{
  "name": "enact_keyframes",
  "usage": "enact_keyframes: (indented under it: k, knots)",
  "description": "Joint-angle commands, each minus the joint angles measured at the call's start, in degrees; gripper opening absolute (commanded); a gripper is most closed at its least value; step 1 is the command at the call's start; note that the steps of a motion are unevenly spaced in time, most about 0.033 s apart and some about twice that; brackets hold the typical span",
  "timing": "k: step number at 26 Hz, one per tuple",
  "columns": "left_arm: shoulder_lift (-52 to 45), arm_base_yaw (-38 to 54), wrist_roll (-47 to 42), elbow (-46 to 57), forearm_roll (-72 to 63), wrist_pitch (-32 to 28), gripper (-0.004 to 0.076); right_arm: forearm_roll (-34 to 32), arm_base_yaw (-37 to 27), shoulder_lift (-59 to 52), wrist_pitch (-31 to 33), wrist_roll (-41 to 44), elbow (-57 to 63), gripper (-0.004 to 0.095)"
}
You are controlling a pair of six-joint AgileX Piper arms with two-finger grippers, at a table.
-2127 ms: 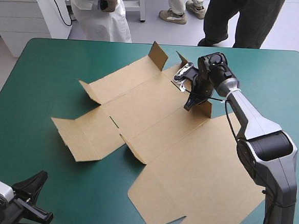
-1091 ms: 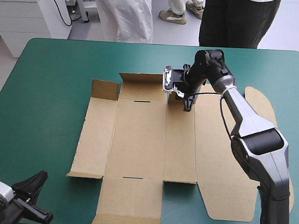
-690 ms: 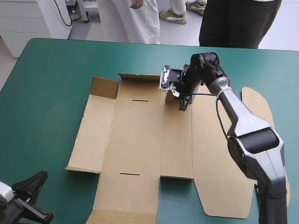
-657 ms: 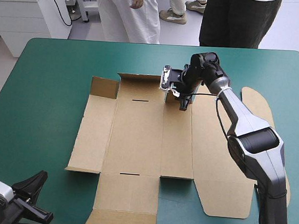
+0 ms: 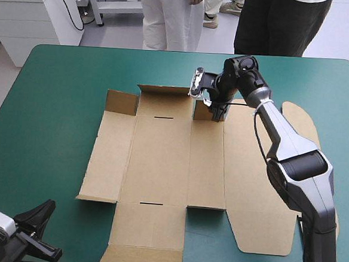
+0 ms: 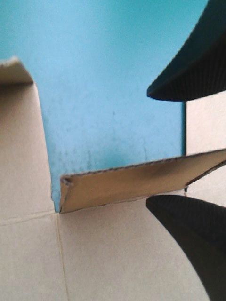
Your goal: Fold the box
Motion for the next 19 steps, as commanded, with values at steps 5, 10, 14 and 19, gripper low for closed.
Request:
enact_keyframes:
  k: [5,10,14,19]
  knots:
    - [-0.5,-0.2,0.0,-1.3,0.0,-4.5,-0.0010,-0.1,-0.1,-8.8,5.2,14.6,-14.5,0.0549]
    - [-0.5,-0.2,0.0,-1.3,0.0,-4.5,-0.0010,-3.9,-0.1,-14.2,5.2,23.3,-16.4,0.0549]
    - [-0.5,-0.2,0.0,-1.3,0.0,-4.5,-0.0010,-5.5,-0.1,-19.7,5.2,29.1,-16.4,0.0496]
    - [-0.5,-0.2,0.0,-1.3,0.0,-4.5,-0.0010,-5.7,-0.2,-28.3,5.2,35.9,-16.3,0.0318]
